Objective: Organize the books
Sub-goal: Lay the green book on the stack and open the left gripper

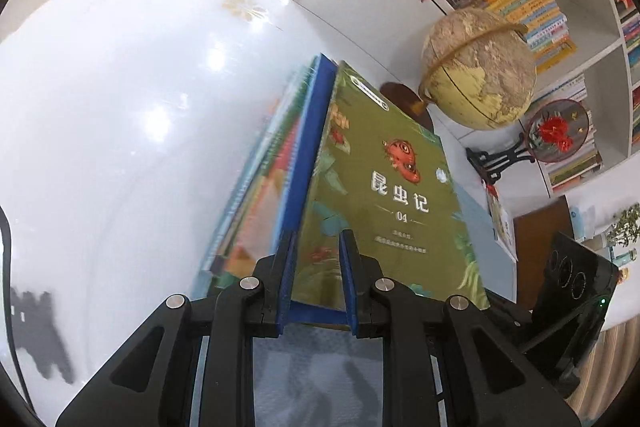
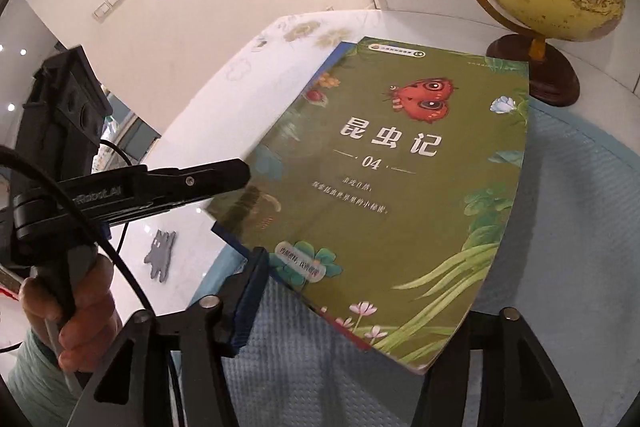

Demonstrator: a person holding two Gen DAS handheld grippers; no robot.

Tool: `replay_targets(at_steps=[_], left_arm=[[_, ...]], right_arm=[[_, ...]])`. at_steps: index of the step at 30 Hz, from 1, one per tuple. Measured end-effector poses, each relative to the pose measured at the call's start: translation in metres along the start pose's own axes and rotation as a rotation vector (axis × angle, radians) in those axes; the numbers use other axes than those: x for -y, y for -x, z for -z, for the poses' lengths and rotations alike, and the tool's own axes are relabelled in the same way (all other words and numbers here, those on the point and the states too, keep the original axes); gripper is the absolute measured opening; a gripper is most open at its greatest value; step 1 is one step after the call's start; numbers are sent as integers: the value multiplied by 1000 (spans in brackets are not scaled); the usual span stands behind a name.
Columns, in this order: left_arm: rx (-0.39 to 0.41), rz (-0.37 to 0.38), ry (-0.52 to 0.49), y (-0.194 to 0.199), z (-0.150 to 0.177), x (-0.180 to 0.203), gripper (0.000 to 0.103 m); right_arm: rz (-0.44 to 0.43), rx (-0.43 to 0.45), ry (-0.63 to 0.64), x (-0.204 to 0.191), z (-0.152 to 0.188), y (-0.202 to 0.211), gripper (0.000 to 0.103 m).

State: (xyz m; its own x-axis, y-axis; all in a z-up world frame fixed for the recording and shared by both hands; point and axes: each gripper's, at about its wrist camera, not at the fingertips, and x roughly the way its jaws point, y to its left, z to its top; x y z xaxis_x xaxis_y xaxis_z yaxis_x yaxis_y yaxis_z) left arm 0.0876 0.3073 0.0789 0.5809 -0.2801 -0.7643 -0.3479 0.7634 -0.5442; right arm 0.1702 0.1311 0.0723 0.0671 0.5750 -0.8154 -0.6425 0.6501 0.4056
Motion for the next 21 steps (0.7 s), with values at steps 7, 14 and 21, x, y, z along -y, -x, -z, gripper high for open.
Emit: replay_targets(at_steps=[7,14,21], left_arm=[[49,-47,20,8,-17,-12,20],[99,-222,158,-13,-44,-33,20],[50,-175,200,-31,-50,-36,20]], right_arm=[[-32,-82,-64,28,34,33,61],[226,-55,-281,100,13,43,85],[280,-114,-312,127,-30,9,84]])
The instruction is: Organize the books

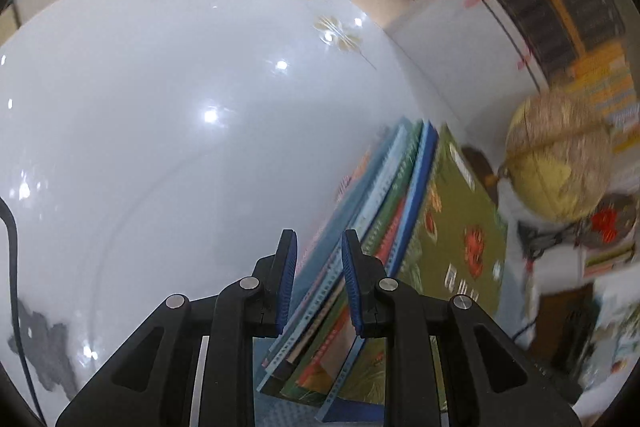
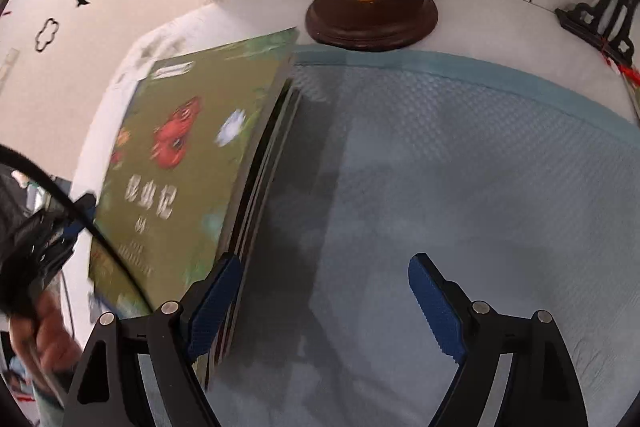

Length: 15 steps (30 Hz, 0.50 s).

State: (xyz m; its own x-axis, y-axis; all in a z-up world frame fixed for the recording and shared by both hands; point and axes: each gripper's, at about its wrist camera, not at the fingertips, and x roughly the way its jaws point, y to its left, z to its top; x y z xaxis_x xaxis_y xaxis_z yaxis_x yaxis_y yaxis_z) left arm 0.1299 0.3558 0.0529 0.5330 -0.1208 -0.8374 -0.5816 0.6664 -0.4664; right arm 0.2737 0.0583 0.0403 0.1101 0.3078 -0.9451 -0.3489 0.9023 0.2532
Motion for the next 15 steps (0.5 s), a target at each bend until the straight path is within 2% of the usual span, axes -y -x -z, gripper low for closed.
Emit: replay_targets(at_steps=[5,6,7,9,11,13,15], left_arm=[[-3,-14,15,-1,4,3,20],[1,-13,25,1,7,1,20],[6,-16,29,3,9,0,19],[10,-26,17,8,12,0,19],[13,-39,7,10,14,3,19],[12,-59,-8,15,19,3,19],[42,-60,-25,27,27,5,20]], right_arm=[[86,7,79,-21,-11,-4,84],[97,11,90,-25,-11,-3,83],[95,13,100,-30,-8,-1,76],[112,25,110,-36,-3,2,69],[127,38,127,-40,-1,2,69],[91,30,115,-36,1,3,69],[-20,-6,49,-20,5,1,69]])
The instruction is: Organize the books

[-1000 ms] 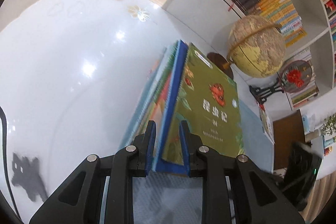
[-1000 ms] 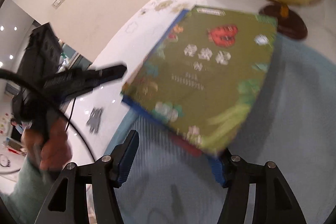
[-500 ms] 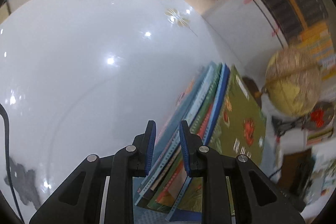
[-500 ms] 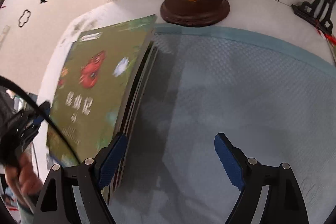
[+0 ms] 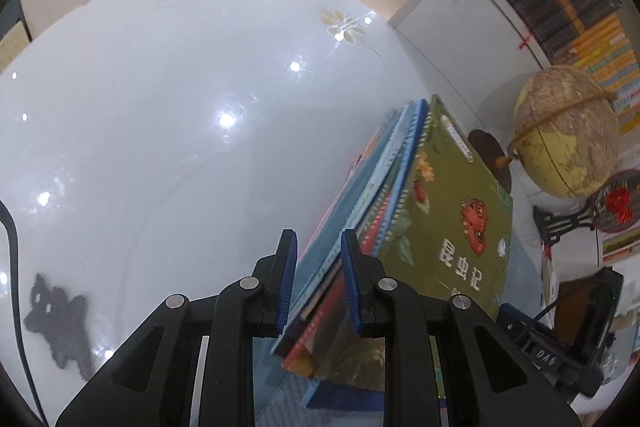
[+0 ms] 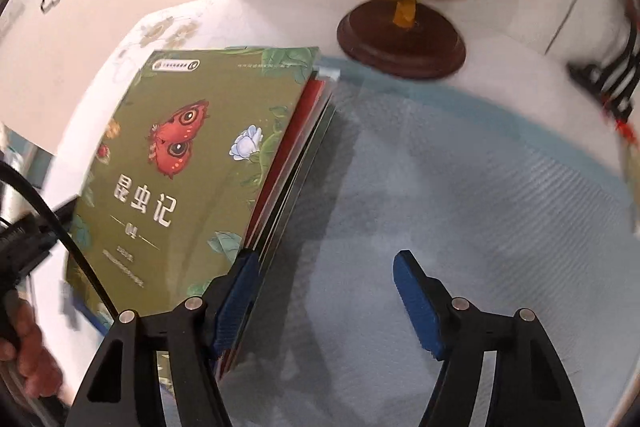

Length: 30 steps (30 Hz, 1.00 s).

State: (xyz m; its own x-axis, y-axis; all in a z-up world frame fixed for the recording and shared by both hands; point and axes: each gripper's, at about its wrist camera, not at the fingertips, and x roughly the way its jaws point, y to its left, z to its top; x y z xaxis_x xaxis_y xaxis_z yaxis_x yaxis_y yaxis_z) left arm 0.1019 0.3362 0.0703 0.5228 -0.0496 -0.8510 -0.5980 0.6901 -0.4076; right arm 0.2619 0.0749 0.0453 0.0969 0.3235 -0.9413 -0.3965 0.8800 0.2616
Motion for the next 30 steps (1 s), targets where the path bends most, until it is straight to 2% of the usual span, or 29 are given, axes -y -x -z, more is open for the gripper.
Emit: replay_targets(at_steps=[3,6,8,11,13,17,21,24,27,30], left_arm=[[68,-2,-6,24,7,2,20],[71,20,-70,44,20,14,20],[59,55,-146,56,36,33,20],[9,101,-277,57,66,75,28],[-40,141,-349,50,90,109,28],[-129,208,-439,27,141,180,28],[-230,266,-521,-2,191,252,28],[-275,268,-590,-18,219,307,28],[-281,293,-601,-36,237,352,28],[-284,320,-577,-55,245,387,28]], right_arm=[[-115,-5,-69,26,21,11,70],[-101,23,-99,58,62,30,78],[-104,26,-145,81,92,41,78],[-81,35,-239,132,142,60,78],[-43,63,-294,164,177,80,78],[13,110,-370,227,221,113,78],[87,132,-394,282,241,139,78],[108,162,-408,318,242,162,78],[133,183,-372,347,228,182,79],[102,184,-374,370,209,189,82]])
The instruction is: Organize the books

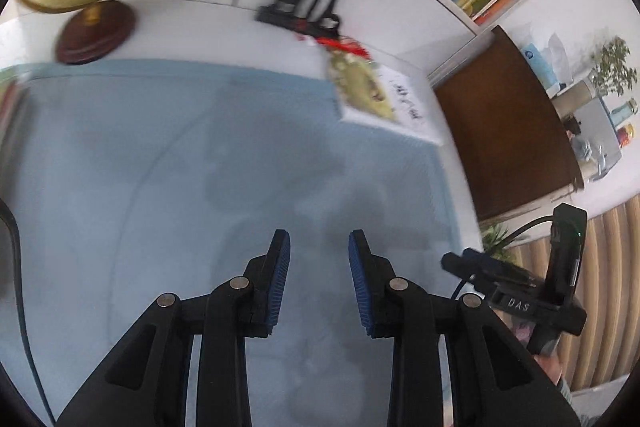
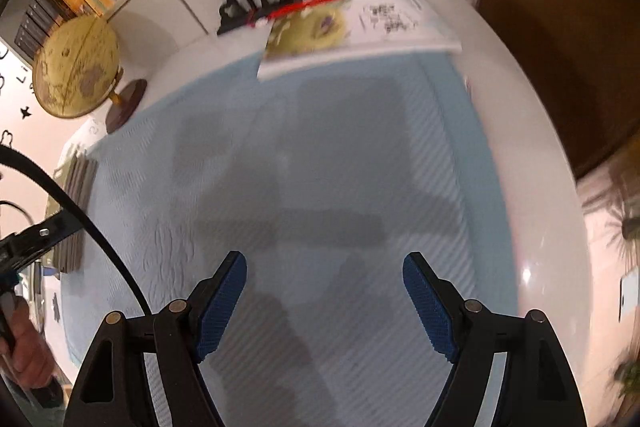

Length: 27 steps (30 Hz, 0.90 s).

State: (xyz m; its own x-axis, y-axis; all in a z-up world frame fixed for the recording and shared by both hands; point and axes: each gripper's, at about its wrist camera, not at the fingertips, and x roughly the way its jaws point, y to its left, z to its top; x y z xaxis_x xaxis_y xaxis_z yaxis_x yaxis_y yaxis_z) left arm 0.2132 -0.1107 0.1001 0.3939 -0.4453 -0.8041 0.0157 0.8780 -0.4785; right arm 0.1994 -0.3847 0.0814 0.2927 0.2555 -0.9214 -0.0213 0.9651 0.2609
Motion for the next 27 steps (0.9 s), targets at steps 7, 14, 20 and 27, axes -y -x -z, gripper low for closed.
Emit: replay_targets(at_steps=[7,14,20,27], left_arm=[[32,-9,65,-52,-46,30,28],[41,-3,98,-116,-97,35,28],[26,13,128,-159,-115,32,28],[20,38,111,-174,-122,32,28]], right_arm=[[-57,-16,63,9,-68,-23,82],[130,64,91,31,-146,-49,82],[106,56,59,56,-189,-76,82],[85,-1,18,76,-216,-101,82]])
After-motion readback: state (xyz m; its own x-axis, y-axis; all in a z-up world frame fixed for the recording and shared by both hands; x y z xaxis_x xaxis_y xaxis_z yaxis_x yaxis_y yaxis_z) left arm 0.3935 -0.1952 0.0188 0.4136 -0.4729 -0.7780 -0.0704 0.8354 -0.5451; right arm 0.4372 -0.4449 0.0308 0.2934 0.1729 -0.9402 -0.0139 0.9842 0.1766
